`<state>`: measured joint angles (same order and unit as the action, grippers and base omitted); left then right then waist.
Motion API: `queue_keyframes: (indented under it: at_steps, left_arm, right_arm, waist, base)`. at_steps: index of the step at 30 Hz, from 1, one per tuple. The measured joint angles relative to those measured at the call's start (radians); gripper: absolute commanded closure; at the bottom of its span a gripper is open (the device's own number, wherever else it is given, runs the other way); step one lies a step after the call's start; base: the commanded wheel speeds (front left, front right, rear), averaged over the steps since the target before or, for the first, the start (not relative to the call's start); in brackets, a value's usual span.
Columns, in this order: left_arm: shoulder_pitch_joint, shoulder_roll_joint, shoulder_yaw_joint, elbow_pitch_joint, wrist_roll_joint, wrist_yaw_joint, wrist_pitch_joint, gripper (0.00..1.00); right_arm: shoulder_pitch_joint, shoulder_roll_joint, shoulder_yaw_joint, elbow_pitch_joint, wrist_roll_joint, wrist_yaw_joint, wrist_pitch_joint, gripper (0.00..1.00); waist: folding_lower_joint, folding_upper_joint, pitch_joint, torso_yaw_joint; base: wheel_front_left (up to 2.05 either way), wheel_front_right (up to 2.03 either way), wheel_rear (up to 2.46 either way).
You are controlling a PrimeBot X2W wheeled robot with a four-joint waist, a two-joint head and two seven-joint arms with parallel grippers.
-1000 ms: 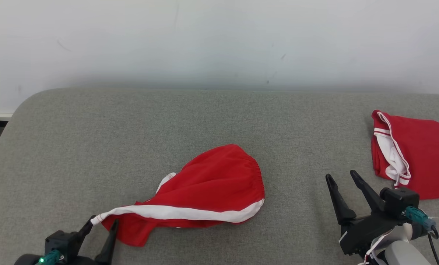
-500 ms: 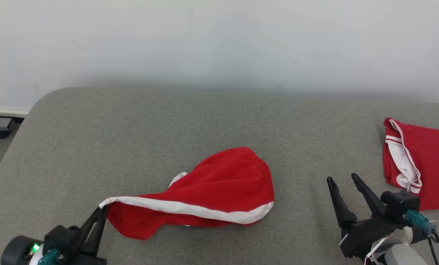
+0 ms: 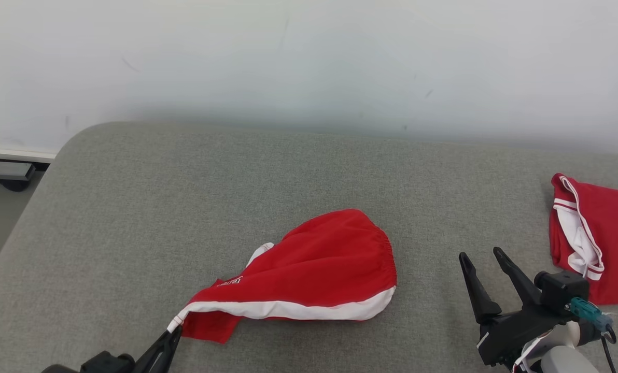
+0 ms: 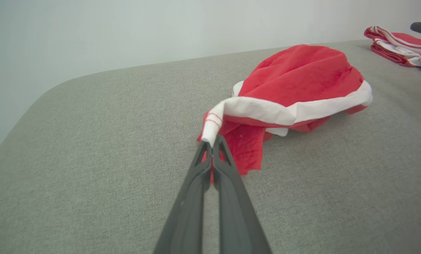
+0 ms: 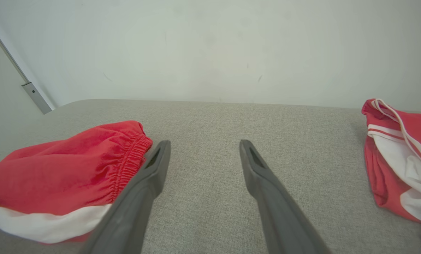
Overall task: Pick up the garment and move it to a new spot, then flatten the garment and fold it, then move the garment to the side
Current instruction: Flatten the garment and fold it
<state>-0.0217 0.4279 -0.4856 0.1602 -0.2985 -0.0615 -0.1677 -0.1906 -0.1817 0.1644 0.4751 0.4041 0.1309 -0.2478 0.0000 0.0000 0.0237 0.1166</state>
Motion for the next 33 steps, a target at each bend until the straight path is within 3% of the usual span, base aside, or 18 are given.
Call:
queue_keyframes:
  at_steps: [9,21,22,23,24,25,29,33]
  left_arm:
    - [0.072,0.047,0.005,-0.06,0.012,0.044,0.014,1.0]
    - [0.081,-0.007,-0.028,0.123,-0.055,-0.004,-0.017,1.0]
    - [0.081,-0.007,-0.028,0.123,-0.055,-0.004,-0.017,0.96]
    - [0.073,-0.011,-0.028,0.138,-0.055,-0.008,-0.024,0.69]
    - [0.065,-0.017,-0.023,0.153,-0.06,-0.008,-0.032,0.15]
    - [0.059,-0.02,-0.022,0.166,-0.062,-0.008,-0.038,0.0]
    - [0.054,-0.038,0.012,0.182,-0.099,-0.009,-0.071,0.0]
    - [0.053,-0.047,0.073,0.146,-0.116,0.018,-0.09,0.0]
  right_arm:
    - [0.01,-0.006,-0.004,0.005,0.002,0.0,-0.002,0.0]
    - [0.009,-0.007,0.001,0.006,0.004,0.0,-0.002,0.0]
    - [0.009,-0.007,0.001,0.006,0.004,0.0,-0.002,0.0]
    - [0.008,-0.007,0.0,0.006,0.004,0.0,-0.002,0.0]
    - [0.008,-0.007,0.0,0.006,0.004,0.0,-0.002,0.0]
    - [0.008,-0.008,0.0,0.006,0.004,0.0,-0.002,0.0]
    - [0.008,-0.008,0.0,0.006,0.004,0.0,-0.002,0.0]
    - [0.008,-0.01,-0.003,0.006,0.007,0.0,-0.002,0.0]
  waist:
    - [0.0,0.0,-0.012,0.011]
    - [0.0,0.0,-0.006,0.013]
    - [0.0,0.0,-0.006,0.013]
    - [0.0,0.0,-0.005,0.012]
    - [0.0,0.0,-0.004,0.012]
    - [0.0,0.0,-0.004,0.011]
    - [0.0,0.0,-0.004,0.008]
    - [0.0,0.0,-0.007,0.006]
  base:
    - [0.0,0.0,0.0]
    - [0.0,0.0,0.0]
    - [0.0,0.0,0.0]
    - [0.0,0.0,0.0]
    - [0.0,0.0,0.0]
    - [0.0,0.0,0.0]
    - [0.0,0.0,0.0]
    - [0.0,0.0,0.0]
